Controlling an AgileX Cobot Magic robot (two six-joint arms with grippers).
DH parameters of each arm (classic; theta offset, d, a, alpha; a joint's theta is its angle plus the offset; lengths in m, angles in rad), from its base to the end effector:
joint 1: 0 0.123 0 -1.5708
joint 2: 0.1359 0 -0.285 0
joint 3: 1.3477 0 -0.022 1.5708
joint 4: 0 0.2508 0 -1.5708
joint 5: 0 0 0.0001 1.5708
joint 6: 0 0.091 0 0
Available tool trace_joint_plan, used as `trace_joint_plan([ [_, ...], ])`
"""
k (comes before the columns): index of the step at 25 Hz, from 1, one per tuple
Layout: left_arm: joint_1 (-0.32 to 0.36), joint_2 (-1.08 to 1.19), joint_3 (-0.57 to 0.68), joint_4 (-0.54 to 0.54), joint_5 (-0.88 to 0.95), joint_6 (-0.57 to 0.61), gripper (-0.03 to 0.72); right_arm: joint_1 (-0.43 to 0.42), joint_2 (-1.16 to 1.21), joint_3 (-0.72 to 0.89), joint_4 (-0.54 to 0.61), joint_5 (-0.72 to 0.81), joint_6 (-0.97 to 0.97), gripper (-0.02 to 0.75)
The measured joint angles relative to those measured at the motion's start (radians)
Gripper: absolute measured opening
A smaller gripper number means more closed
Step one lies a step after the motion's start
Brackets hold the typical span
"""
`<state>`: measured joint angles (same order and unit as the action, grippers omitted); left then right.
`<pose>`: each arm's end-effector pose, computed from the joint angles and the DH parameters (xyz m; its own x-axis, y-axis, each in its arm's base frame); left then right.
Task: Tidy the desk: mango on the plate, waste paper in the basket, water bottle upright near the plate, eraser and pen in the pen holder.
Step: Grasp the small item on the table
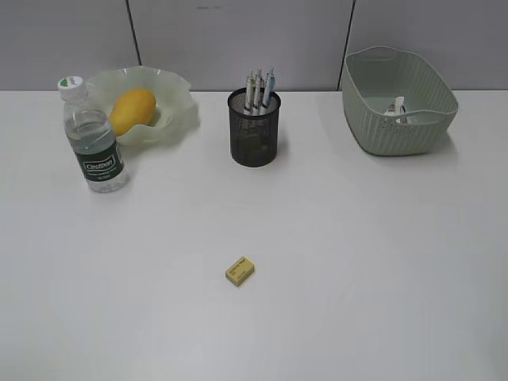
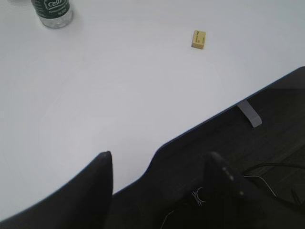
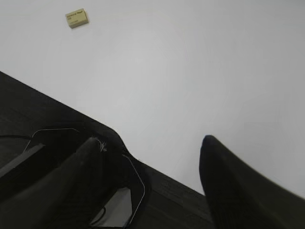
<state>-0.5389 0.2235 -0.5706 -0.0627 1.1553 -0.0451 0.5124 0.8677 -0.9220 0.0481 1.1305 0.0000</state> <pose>0.0142 -0.0146 0.2887 -0.6034 0.2789 -0.7471 0.5081 0.8565 -0.0906 0.1218 0.0731 0.3445 -0.7383 -0.3918 -0.5490 -0.4956 0.8672 0.0476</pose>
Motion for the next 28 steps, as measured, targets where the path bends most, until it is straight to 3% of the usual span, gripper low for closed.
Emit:
trace_joint_plan([
  [13,0.0,0.055,0.0,-0.002,-0.158,0.0,0.456,0.0,-0.496,0.275,-0.012,0.021,0.072,0.51],
  [21,0.0,0.378,-0.013,-0.013,-0.243,0.0,0.456,0.0,-0.582,0.358,-0.048,0.059,0.082,0.51],
  [28,0.0,0.726,-0.18,-0.015,-0.261,0.006,0.456,0.0,-0.585,0.361,-0.048,0.058,0.083,0.51],
])
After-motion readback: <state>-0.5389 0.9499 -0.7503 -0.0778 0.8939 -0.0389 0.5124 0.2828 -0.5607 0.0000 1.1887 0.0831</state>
